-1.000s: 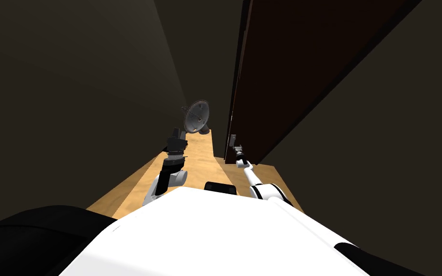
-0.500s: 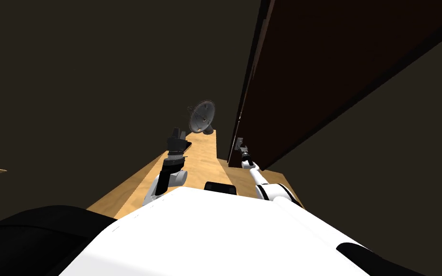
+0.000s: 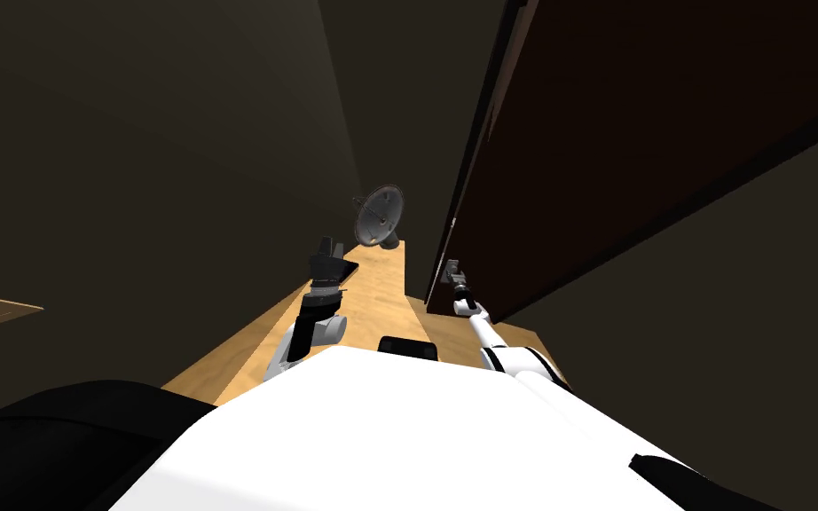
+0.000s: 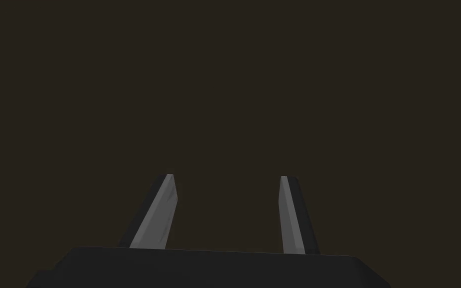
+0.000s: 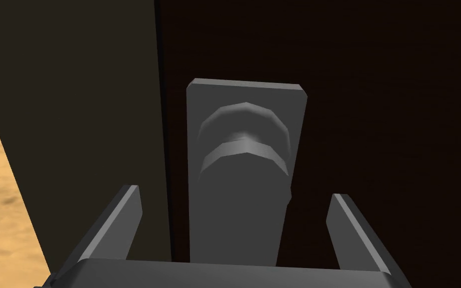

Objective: Pull the door open

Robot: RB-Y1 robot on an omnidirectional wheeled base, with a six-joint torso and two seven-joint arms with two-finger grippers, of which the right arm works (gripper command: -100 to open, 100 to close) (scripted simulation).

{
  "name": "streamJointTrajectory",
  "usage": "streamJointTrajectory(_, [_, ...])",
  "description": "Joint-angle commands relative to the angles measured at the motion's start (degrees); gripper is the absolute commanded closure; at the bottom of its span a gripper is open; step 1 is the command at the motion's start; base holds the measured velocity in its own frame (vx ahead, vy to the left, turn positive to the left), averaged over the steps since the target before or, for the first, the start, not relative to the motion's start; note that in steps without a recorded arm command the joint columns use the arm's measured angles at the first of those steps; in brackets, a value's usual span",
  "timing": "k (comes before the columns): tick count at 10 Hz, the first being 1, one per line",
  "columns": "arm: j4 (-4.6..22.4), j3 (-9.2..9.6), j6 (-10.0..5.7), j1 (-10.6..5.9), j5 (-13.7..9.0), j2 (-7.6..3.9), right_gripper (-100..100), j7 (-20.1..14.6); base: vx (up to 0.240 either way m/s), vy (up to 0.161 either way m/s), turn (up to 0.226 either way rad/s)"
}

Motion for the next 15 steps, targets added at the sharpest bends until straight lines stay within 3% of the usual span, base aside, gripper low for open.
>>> streamJointTrajectory(1, [1.7, -0.08, -0.97, -0.59, -0.2, -1.3, -100, -1.2, 0.078, 0.032, 0.085])
streamJointTrajectory(2, [1.9, -0.19, -1.28, -0.37, -0.4, -2.55, -100, -2.1, 0.091, 0.028, 0.117])
streamJointTrajectory(4, [3.5, -0.19, -2.21, -1.18, -0.4, -2.13, -100, -2.0, 0.054, 0.026, 0.025])
streamJointTrajectory(5, [3.5, -0.19, -2.21, -1.18, -0.4, -2.13, 100, -2.0, 0.0, 0.0, 0.0])
streamJointTrajectory(10, [3.5, -0.19, -2.21, -1.18, -0.4, -2.13, 100, -2.0, -0.004, -0.005, 0.002])
streamJointTrajectory(15, [2.7, 4.04, -2.71, -1.1, 1.7, -3.73, 100, -7.4, -0.187, -0.095, 0.08])
